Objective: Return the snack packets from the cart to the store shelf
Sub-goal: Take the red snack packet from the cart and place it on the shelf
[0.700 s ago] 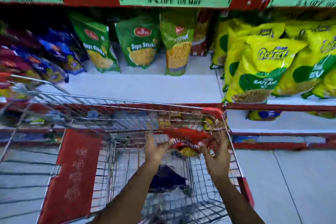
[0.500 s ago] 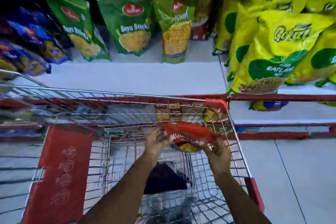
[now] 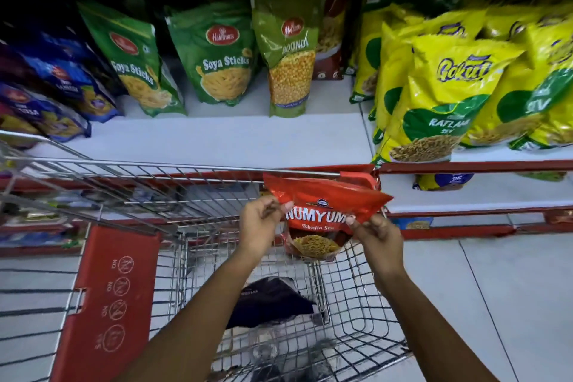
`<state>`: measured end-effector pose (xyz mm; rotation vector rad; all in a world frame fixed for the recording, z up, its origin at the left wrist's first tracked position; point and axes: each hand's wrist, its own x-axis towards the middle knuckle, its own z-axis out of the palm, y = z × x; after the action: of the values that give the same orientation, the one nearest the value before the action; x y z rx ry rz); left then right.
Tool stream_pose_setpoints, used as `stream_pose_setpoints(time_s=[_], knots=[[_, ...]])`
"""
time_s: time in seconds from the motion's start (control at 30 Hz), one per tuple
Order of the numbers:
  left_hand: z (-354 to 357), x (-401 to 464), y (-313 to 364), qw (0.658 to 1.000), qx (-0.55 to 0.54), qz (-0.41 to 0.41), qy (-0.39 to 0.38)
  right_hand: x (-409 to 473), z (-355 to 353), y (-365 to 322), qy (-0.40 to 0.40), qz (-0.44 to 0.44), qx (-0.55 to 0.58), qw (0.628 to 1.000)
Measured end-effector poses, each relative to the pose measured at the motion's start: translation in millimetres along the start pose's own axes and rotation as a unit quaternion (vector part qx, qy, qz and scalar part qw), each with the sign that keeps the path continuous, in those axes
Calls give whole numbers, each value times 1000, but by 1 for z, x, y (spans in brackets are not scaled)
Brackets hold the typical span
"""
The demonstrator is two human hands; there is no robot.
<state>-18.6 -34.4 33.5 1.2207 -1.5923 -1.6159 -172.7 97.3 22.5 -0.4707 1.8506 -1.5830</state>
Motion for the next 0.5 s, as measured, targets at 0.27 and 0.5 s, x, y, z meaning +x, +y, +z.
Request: stream_pose_setpoints(time_s=[0.27, 0.5], knots=[[-34, -32, 159, 979, 7, 205, -12, -20, -15, -170, -54, -187, 11, 981], [-48, -29, 311, 930, -35, 366, 13, -11, -14, -329, -94, -354, 35, 930]])
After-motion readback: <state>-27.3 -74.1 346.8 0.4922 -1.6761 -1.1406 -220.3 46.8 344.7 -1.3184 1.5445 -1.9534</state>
